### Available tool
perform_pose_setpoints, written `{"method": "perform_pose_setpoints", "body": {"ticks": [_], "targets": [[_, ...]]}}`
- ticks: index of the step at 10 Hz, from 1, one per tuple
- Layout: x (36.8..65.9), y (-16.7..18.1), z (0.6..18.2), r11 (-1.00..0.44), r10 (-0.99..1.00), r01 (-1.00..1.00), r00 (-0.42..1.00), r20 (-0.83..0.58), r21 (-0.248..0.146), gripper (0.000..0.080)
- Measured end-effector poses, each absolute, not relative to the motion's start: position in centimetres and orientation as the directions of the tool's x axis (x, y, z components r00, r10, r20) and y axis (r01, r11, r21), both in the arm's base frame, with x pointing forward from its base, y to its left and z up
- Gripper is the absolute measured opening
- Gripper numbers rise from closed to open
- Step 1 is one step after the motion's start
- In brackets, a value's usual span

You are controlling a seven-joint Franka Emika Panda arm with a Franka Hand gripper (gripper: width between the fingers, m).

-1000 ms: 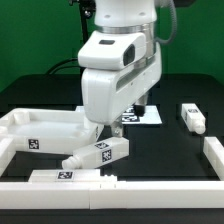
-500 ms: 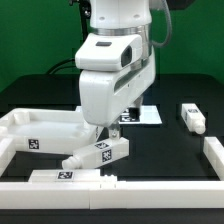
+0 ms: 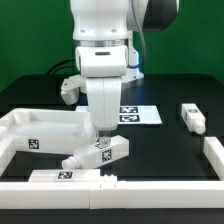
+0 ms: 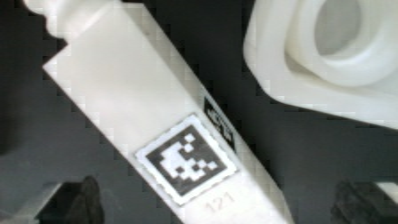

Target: Assemble desk

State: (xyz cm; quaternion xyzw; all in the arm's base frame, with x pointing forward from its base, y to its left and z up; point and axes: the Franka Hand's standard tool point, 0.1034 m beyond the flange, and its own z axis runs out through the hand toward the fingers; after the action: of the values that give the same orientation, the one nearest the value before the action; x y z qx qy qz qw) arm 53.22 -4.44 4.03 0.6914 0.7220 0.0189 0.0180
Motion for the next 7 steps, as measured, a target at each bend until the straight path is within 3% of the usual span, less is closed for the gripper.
{"method": "perform_pose_setpoints", "body": {"ticks": [7], "targets": [[53.6, -4.6, 1.9, 0.064, 0.998, 0.997, -0.064, -0.001, 0.040, 0.0648]]}}
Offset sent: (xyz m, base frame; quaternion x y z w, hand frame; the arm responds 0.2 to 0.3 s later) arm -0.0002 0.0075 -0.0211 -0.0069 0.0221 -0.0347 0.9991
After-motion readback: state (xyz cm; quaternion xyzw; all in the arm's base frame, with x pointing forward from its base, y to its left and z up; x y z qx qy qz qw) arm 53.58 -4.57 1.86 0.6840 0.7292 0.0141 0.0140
